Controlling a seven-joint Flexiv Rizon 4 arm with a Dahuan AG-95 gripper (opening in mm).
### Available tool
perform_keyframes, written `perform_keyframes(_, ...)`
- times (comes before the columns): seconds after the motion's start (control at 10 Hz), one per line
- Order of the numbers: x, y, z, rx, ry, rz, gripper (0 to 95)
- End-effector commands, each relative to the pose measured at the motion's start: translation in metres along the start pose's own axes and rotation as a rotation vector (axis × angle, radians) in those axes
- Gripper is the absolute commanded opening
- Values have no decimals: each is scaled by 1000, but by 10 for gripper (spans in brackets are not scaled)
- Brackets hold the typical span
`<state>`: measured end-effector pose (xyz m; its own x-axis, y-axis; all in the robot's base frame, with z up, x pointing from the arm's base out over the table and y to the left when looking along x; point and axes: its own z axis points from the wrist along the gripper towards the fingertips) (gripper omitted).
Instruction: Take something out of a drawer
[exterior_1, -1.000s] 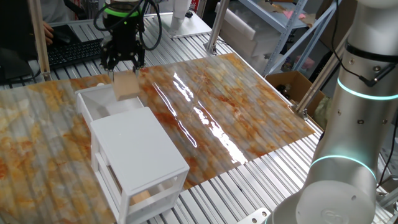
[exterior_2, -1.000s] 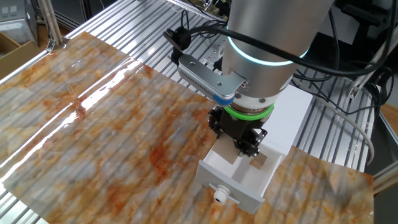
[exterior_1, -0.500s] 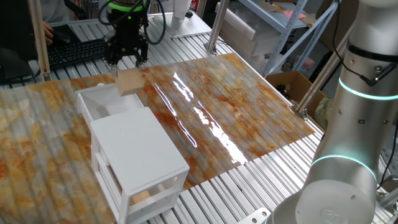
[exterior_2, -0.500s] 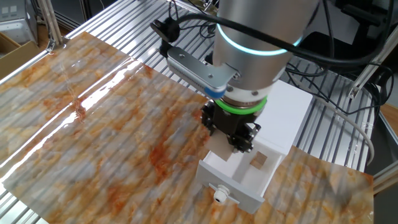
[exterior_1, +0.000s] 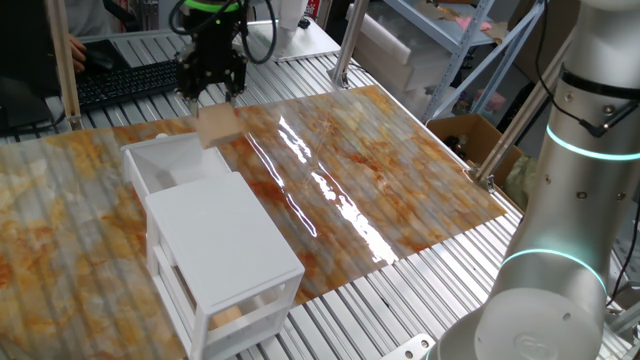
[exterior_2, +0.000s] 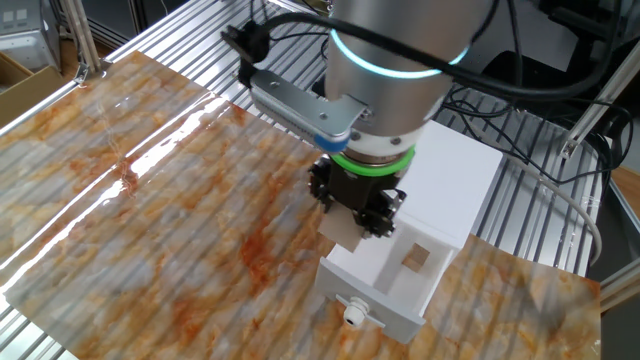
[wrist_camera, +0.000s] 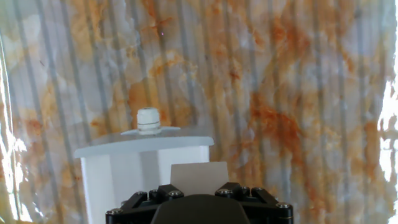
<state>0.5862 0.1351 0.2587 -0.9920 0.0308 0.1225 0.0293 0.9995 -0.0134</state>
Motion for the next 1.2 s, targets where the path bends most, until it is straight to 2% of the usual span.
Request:
perform_keyframes(0.1,-2,-11,3,7,-8,-30,0)
perform_keyframes(0.6,-7,-33,15,37,-30,-99,0)
perform_keyframes(1.2,-11,-55,34,17,-49,-115,0)
